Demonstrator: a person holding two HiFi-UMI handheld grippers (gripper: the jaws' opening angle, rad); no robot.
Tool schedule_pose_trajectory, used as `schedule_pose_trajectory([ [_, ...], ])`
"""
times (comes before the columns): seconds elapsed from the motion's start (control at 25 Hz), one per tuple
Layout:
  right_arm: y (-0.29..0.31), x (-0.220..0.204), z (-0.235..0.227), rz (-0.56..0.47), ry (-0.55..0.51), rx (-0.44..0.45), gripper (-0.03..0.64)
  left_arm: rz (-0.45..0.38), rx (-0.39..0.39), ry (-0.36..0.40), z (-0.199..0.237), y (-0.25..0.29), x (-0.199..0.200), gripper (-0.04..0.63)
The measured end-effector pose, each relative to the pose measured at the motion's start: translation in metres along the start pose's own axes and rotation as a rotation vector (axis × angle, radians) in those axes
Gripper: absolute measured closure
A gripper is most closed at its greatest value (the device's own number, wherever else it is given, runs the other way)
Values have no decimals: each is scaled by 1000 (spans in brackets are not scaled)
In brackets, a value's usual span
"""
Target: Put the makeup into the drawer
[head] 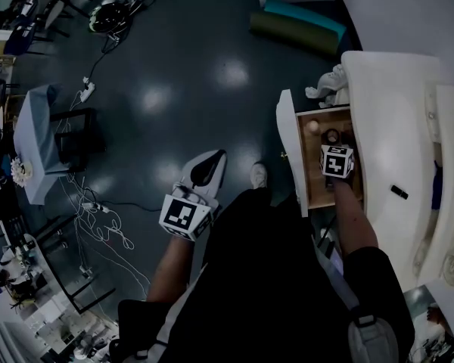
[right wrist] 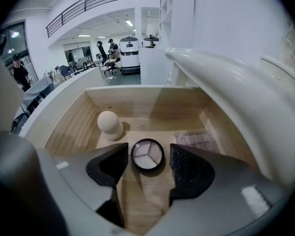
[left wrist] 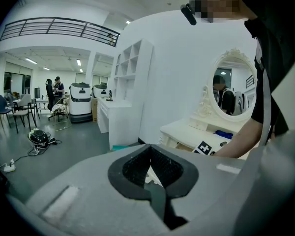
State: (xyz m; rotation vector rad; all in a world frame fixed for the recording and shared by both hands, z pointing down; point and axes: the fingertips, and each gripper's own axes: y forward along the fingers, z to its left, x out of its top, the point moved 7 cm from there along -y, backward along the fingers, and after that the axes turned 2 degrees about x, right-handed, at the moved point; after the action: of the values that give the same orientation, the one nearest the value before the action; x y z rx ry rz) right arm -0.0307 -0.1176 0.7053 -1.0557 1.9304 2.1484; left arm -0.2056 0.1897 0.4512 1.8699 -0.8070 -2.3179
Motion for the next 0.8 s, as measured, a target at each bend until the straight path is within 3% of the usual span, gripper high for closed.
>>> schedule_pose_trajectory([
  [0.48,-44,12,19,-108,8,18,402,-45,-26,0,0,5,10,591],
  [0.8,-79,43,30,-226,-28,46,550,-80,-22,2,3,2,24,591],
])
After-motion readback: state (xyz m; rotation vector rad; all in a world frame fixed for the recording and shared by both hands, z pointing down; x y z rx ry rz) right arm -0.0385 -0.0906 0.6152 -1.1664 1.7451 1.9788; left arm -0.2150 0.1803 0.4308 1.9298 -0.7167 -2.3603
